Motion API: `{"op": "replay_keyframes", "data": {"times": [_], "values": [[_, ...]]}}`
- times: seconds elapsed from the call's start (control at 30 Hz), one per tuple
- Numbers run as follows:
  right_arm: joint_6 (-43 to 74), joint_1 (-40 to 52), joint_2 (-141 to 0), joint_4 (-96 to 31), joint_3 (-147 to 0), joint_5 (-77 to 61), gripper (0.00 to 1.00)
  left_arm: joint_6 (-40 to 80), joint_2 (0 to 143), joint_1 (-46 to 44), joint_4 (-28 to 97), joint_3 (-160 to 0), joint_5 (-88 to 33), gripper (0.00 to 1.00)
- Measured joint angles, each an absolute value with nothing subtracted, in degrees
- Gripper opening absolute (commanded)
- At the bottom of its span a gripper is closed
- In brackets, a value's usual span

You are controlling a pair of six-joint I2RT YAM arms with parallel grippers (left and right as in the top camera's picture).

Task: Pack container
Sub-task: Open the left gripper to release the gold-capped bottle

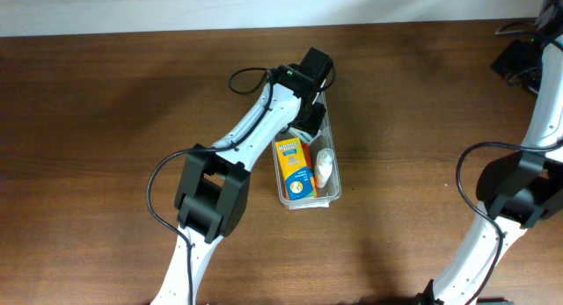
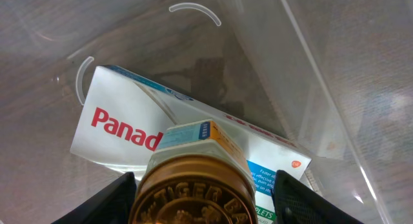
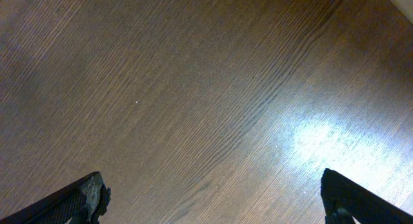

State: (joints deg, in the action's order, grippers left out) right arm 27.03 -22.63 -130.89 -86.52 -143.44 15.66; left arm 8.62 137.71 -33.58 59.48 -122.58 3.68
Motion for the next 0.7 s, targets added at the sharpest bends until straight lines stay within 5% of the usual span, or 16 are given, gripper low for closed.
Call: {"op": "replay_keyframes", "data": {"times": [0.43,0.57,0.7], "values": [[27.0,-22.63,-130.89,-86.52,-143.44,15.64,0.98,8.6,138.34,-33.3,59.18,-134.52,6.28,0.76],[26.98,-22.63,-130.89,-86.52,-143.44,15.66,0.98,8.54,138.34,-32.1,60.18,-143.04,7.4,0.94],[26.98,-22.63,-130.89,-86.54,-143.44,15.64,0.98,8.43,138.34,-29.78,65.23,-150.26,7.94,0.99]]}}
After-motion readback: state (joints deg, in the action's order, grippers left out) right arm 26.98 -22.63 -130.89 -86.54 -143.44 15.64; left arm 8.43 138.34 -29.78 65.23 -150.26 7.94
